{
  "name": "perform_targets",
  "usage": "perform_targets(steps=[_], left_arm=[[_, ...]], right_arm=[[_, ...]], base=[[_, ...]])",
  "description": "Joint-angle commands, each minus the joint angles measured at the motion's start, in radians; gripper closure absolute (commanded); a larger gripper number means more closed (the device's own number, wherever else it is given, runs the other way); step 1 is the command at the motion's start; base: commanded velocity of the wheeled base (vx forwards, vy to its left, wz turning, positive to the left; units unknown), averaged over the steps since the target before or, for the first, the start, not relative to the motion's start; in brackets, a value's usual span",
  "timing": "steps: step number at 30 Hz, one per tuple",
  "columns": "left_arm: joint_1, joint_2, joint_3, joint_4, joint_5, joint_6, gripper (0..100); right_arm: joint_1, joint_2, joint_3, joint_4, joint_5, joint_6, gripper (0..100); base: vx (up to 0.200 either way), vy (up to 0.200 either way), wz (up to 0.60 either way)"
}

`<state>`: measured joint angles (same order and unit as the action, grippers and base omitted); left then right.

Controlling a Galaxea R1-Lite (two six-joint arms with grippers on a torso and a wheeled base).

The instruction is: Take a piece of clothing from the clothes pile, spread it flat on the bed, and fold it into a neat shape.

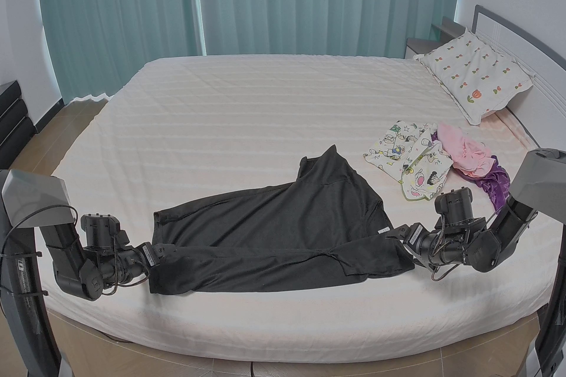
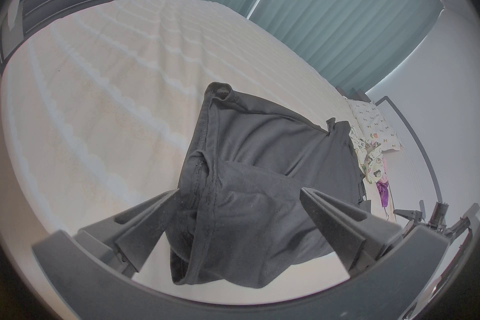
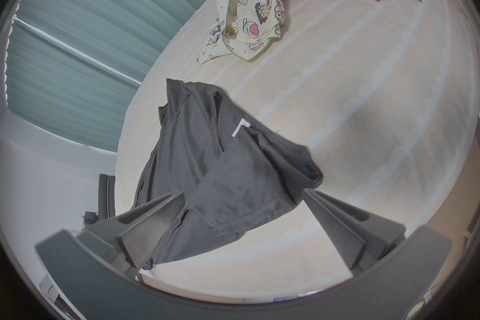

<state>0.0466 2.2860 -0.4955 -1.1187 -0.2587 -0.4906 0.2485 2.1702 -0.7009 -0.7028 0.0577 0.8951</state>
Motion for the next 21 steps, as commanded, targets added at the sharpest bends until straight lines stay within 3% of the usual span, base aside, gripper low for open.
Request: perform_targets(steps=[1, 15, 16, 21], left_arm=[[-0.017, 0.049, -0.04, -0.001, 0.015, 0.001, 0], [-0.022, 0.119, -0.143, 0.0, 0.102, 0.001, 0], [-0.022, 0.119, -0.144, 0.002, 0.104, 0.001, 100], [-0.016, 0.121, -0.156, 0.0, 0.128, -0.005, 100]], right_arm=[[0.003, 0.0, 0.006, -0.015, 0.001, 0.001, 0], [0.003, 0.007, 0.02, -0.06, 0.001, 0.001, 0], [0.005, 0.007, 0.02, -0.061, 0.001, 0.001, 0], [0.003, 0.01, 0.02, -0.06, 0.001, 0.002, 0]], base=[[0.0, 0.0, 0.0], [0.0, 0.0, 0.0], [0.0, 0.0, 0.0], [0.0, 0.0, 0.0]])
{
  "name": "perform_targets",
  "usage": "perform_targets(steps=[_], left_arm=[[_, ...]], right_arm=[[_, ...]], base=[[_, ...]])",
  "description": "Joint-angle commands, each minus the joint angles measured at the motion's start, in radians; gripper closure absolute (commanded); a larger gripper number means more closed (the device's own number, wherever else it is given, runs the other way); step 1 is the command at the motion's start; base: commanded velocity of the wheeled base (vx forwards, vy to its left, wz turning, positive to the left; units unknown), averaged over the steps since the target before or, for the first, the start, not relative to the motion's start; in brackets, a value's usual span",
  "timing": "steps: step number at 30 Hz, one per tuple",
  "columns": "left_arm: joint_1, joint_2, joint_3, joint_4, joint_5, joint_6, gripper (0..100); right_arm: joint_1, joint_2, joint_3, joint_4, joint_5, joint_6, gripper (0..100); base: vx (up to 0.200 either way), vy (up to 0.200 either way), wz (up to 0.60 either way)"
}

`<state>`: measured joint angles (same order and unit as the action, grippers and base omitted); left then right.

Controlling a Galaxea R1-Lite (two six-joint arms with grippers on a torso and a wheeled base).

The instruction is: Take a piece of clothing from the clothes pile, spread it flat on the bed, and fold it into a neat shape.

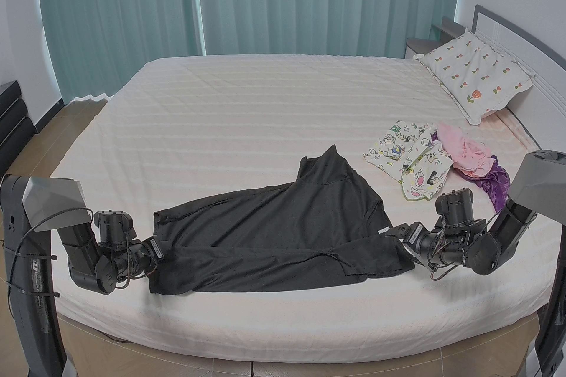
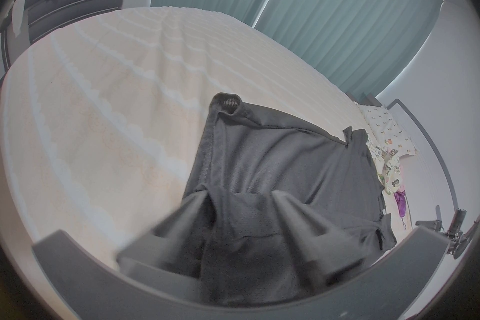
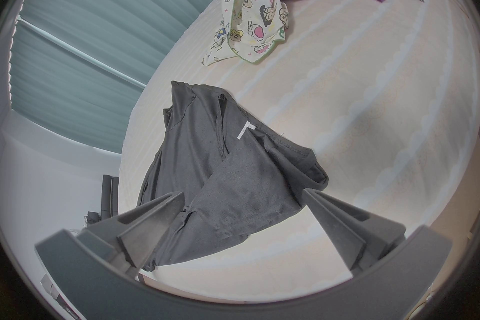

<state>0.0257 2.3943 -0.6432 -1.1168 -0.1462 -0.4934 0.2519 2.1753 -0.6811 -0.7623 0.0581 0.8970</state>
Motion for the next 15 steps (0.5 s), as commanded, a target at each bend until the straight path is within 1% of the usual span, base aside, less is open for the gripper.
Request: perform_targets(steps=[1, 4, 7, 12, 15], left_arm=[[0.005, 0.013, -0.009, -0.001, 0.016, -0.002, 100], [0.013, 0.009, -0.01, -0.001, 0.066, -0.025, 100], [0.022, 0.008, -0.012, -0.001, 0.088, -0.053, 100], [0.036, 0.002, -0.012, -0.001, 0.089, -0.056, 100], [0.034, 0.003, -0.012, -0.001, 0.089, -0.057, 100]], right_arm=[[0.0, 0.004, 0.0, 0.0, 0.0, 0.0, 0], [-0.002, 0.003, -0.002, -0.002, -0.001, 0.002, 0], [-0.006, 0.004, -0.003, -0.003, -0.001, 0.002, 0], [-0.017, 0.023, -0.014, -0.011, -0.001, 0.002, 0], [-0.019, 0.026, -0.012, -0.075, 0.0, -0.001, 0]], base=[[0.0, 0.0, 0.0], [0.0, 0.0, 0.0], [0.0, 0.0, 0.0], [0.0, 0.0, 0.0], [0.0, 0.0, 0.0]])
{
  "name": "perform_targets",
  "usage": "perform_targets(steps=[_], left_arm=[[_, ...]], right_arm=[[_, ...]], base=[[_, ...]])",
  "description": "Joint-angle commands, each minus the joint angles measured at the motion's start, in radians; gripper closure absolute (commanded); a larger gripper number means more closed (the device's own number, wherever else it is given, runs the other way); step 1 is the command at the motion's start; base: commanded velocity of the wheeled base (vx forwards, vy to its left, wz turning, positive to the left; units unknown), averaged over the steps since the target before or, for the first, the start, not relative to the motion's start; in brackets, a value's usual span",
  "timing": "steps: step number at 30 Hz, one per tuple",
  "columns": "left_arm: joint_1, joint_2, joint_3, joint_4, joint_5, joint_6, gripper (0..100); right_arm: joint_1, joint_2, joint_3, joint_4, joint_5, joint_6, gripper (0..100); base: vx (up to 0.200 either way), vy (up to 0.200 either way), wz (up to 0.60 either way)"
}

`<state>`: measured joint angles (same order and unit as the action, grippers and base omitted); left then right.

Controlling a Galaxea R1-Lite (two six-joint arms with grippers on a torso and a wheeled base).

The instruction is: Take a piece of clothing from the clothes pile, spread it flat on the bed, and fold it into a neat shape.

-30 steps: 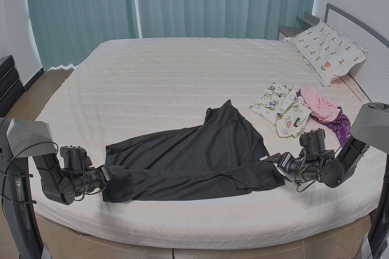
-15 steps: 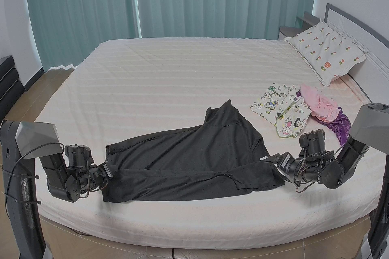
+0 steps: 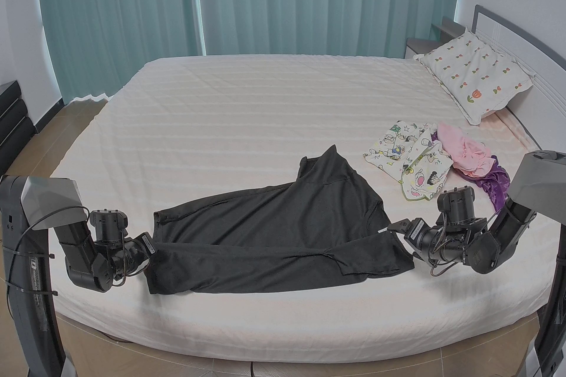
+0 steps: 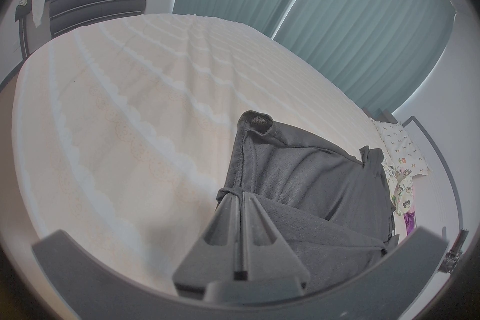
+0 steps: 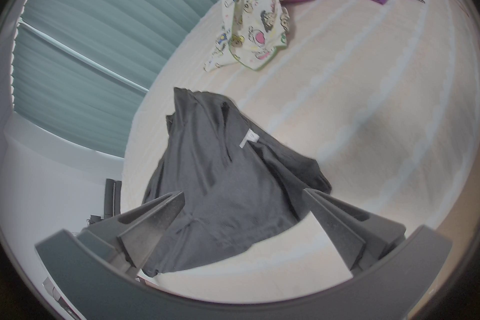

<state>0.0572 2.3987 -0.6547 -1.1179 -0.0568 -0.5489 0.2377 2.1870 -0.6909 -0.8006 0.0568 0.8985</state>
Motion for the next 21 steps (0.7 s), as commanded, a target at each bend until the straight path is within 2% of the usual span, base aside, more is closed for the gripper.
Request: perform_targets(steps=[1, 4, 6, 8, 9, 10, 13, 14, 15, 16, 18, 19, 21], left_arm=[[0.003, -0.001, 0.0, 0.0, 0.0, -0.003, 100], [0.004, -0.001, -0.002, 0.0, 0.002, -0.017, 100], [0.004, -0.003, -0.01, 0.0, 0.006, -0.045, 100], [0.004, -0.003, -0.01, 0.0, 0.006, -0.049, 100], [0.003, -0.001, -0.005, 0.0, 0.006, -0.051, 100], [0.003, -0.003, -0.003, 0.0, 0.006, -0.051, 100], [0.003, -0.003, 0.0, 0.0, 0.006, -0.052, 100], [0.003, -0.003, 0.001, 0.0, 0.005, -0.054, 100], [0.003, -0.003, 0.001, 0.0, 0.005, -0.054, 100], [0.003, -0.001, 0.001, 0.0, 0.005, -0.054, 100], [0.003, -0.003, 0.001, 0.0, 0.005, -0.054, 100], [0.003, -0.001, 0.003, 0.0, 0.003, -0.054, 100], [0.001, -0.001, 0.003, 0.0, 0.005, -0.055, 100]], right_arm=[[-0.004, 0.014, -0.003, -0.055, 0.003, -0.006, 0], [-0.003, 0.013, -0.006, -0.072, 0.014, -0.026, 0], [-0.011, 0.017, -0.016, -0.072, 0.067, -0.142, 0], [-0.024, 0.033, -0.029, -0.071, 0.107, -0.197, 0], [-0.047, 0.063, -0.059, -0.068, 0.175, -0.277, 0], [-0.054, 0.076, -0.076, -0.066, 0.195, -0.302, 0], [-0.07, 0.152, -0.148, -0.037, 0.218, -0.378, 0], [-0.078, 0.192, -0.191, -0.015, 0.222, -0.429, 0], [-0.08, 0.198, -0.197, -0.011, 0.224, -0.438, 0], [-0.092, 0.227, -0.231, 0.011, 0.245, -0.503, 0], [-0.095, 0.234, -0.239, 0.017, 0.262, -0.524, 0], [-0.1, 0.238, -0.256, 0.029, 0.301, -0.561, 0], [-0.104, 0.244, -0.272, 0.032, 0.313, -0.575, 0]], base=[[0.0, 0.0, 0.0], [0.0, 0.0, 0.0], [0.0, 0.0, 0.0], [0.0, 0.0, 0.0], [0.0, 0.0, 0.0], [0.0, 0.0, 0.0], [0.0, 0.0, 0.0], [0.0, 0.0, 0.0], [0.0, 0.0, 0.0], [0.0, 0.0, 0.0], [0.0, 0.0, 0.0], [0.0, 0.0, 0.0], [0.0, 0.0, 0.0]])
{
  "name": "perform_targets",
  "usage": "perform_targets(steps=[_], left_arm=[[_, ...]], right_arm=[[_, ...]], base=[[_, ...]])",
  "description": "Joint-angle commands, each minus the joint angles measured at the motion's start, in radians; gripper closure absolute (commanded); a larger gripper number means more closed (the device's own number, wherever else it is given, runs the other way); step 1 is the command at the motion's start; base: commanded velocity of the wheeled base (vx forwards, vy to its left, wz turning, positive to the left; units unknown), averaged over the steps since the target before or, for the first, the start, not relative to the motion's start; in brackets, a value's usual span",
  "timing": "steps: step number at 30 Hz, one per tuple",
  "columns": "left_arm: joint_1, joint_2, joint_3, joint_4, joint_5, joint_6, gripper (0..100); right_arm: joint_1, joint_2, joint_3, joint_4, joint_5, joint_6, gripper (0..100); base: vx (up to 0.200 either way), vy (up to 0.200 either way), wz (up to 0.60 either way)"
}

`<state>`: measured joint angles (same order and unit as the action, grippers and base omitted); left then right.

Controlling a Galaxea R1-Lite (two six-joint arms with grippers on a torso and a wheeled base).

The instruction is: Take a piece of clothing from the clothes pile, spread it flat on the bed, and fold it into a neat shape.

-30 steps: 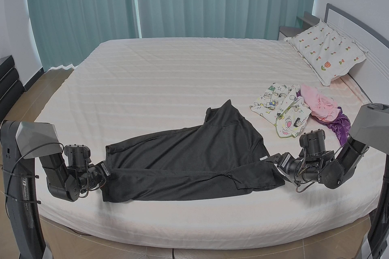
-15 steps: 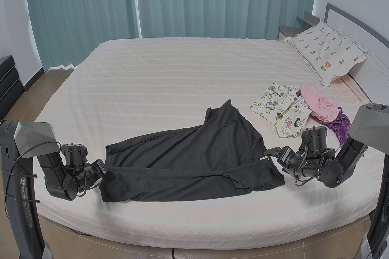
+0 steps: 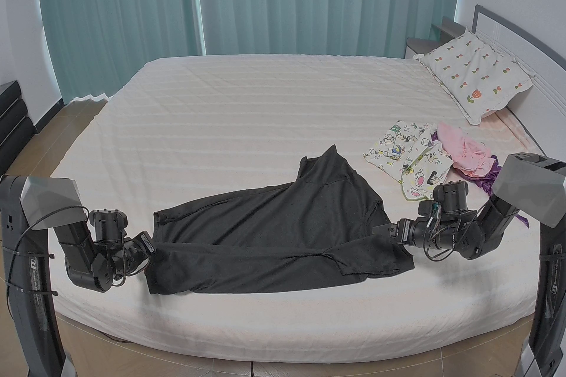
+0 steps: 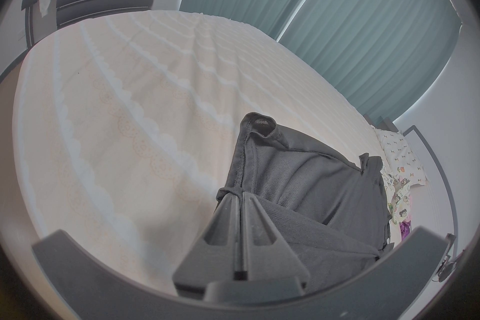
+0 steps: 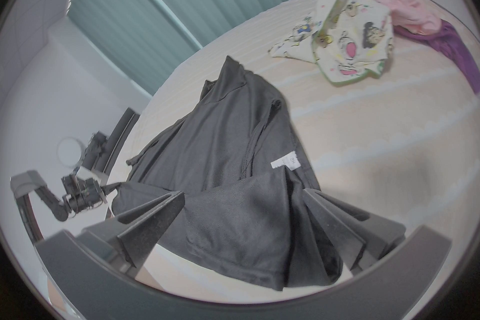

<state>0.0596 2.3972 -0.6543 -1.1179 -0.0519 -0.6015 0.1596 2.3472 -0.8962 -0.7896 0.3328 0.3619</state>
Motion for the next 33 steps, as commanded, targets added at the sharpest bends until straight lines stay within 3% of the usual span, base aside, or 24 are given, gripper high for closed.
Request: perform_targets(steps=[1, 17, 31, 32, 33], left_arm=[[-0.001, 0.0, 0.004, 0.0, -0.002, -0.003, 100], [-0.003, -0.009, 0.004, 0.0, -0.002, -0.026, 100], [-0.003, -0.009, 0.004, 0.0, 0.0, -0.026, 100], [-0.003, -0.009, 0.004, 0.0, 0.0, -0.026, 100], [-0.003, -0.009, 0.004, 0.0, 0.0, -0.026, 100]], right_arm=[[-0.032, 0.098, -0.099, 0.024, 0.038, -0.058, 0], [-0.003, 0.152, -0.34, 0.289, 0.046, -0.12, 0], [0.017, 0.176, -0.354, 0.303, 0.017, -0.127, 0], [0.017, 0.176, -0.352, 0.303, 0.017, -0.13, 100], [0.017, 0.176, -0.352, 0.303, 0.015, -0.132, 100]], base=[[0.0, 0.0, 0.0], [0.0, 0.0, 0.0], [0.0, 0.0, 0.0], [0.0, 0.0, 0.0], [0.0, 0.0, 0.0]])
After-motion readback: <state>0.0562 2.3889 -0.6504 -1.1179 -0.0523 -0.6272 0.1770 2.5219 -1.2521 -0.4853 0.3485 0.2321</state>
